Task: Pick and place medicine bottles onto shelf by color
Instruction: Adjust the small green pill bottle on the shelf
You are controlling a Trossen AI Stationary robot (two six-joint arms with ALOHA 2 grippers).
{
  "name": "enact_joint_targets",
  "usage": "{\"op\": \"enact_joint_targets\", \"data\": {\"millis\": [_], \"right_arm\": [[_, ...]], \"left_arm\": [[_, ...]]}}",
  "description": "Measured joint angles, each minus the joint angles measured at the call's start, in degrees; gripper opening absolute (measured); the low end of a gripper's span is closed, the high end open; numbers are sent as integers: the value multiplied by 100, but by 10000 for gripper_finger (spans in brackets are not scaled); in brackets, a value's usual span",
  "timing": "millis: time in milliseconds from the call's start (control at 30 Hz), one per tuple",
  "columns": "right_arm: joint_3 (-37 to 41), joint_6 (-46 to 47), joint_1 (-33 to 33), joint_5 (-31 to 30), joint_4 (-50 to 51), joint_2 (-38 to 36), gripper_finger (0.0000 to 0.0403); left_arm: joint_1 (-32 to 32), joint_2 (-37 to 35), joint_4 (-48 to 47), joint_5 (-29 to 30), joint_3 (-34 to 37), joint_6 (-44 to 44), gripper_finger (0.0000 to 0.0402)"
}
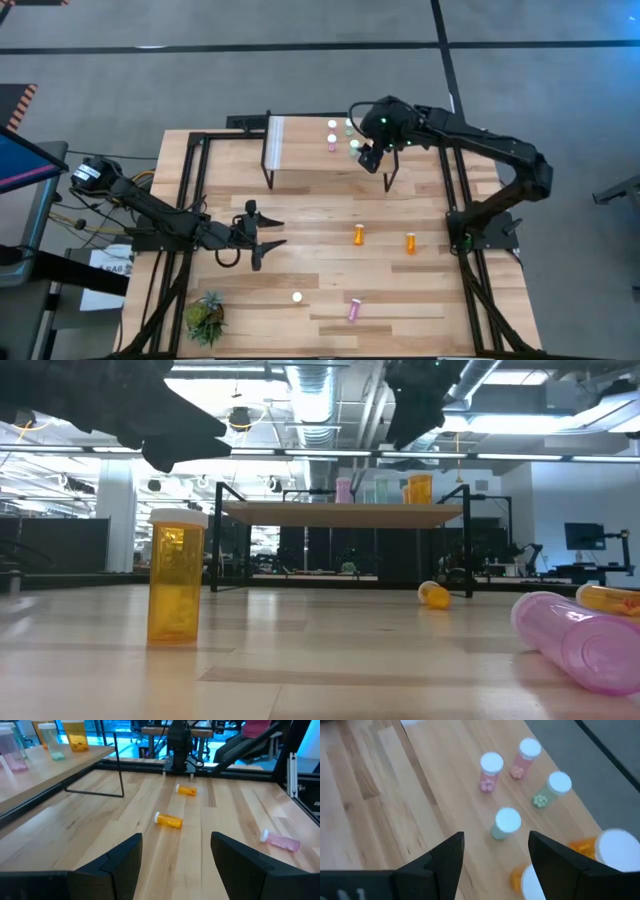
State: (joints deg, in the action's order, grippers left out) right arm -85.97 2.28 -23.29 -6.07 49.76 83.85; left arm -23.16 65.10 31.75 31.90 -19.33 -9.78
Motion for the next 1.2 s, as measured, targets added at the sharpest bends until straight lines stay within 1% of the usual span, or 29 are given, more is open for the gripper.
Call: {"op": "enact_joint_targets", "data": {"millis": [233, 433, 800, 1000, 1200], "right_arm": [[-1, -188, -11, 5, -225, 326, 244], [1, -169, -129, 20, -273, 634, 244], [-1, -168, -349, 15, -422, 623, 244], [1, -176, -349, 11, -360, 744, 244], [1, -188, -358, 10, -508, 739, 244]], "left_arm": [[0, 0, 19, 27, 0, 38, 225], [0, 0, 15, 26, 0, 48, 225], [0, 0, -31, 0, 0, 50, 225], [-2, 0, -33, -2, 0, 48, 225], [0, 0, -33, -7, 0, 46, 225]]}}
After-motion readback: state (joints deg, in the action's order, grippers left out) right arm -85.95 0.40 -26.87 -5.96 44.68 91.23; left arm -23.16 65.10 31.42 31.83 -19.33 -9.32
